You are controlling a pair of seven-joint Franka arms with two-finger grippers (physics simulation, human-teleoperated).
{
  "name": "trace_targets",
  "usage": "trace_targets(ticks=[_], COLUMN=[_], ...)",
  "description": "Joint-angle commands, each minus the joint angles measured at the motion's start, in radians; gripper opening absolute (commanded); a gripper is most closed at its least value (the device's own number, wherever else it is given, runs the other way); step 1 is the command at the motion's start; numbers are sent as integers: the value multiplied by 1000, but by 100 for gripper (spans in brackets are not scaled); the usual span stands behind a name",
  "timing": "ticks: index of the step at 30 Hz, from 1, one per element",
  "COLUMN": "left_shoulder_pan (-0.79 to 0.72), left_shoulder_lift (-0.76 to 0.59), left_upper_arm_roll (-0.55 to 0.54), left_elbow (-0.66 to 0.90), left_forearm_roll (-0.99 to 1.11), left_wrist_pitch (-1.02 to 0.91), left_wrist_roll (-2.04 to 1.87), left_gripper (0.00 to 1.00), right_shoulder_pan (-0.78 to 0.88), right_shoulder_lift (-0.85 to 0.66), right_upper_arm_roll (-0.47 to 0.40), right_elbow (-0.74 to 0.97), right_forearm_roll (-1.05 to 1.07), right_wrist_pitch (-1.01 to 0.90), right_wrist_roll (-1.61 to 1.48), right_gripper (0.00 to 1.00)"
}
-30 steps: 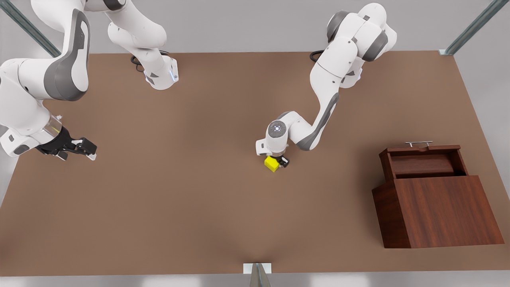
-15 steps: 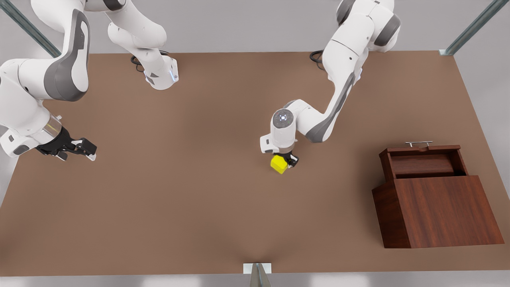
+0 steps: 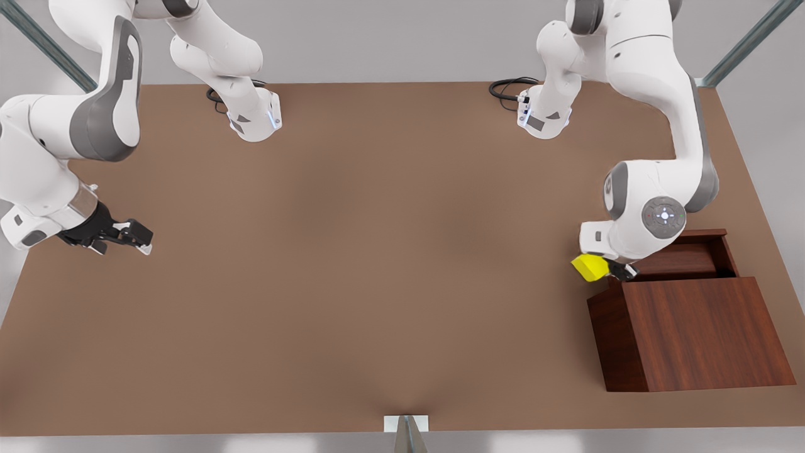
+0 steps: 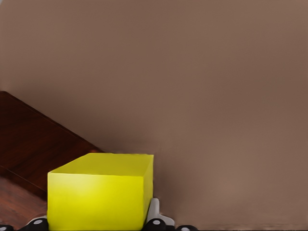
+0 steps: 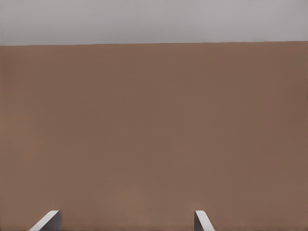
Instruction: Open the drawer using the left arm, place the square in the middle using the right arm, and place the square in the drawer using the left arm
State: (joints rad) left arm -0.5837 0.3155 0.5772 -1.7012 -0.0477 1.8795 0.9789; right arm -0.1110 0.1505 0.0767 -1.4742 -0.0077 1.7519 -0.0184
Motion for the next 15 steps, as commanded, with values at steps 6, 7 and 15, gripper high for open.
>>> trace_targets(ticks=[6, 7, 15], left_shoulder_pan=[51, 81, 203], left_shoulder_lift=[23, 33, 88], left_upper_arm_roll=[90, 90, 92], left_elbow=[-3, -3, -3], left_forearm_roll=[-63, -63, -63], left_wrist_pitch=[-8, -7, -8], left_wrist_roll=[225, 268, 437], left_gripper=[66, 66, 68], right_shoulder_pan=[2, 1, 1], right_shoulder_lift=[0, 0, 1], right_upper_arm_roll=[0, 0, 0], right_elbow=[0, 0, -2], right_forearm_roll=[-6, -6, -6], right_wrist_pitch=[-3, 0, 4], right_wrist_roll=[0, 0, 0], right_gripper=[100, 100, 100])
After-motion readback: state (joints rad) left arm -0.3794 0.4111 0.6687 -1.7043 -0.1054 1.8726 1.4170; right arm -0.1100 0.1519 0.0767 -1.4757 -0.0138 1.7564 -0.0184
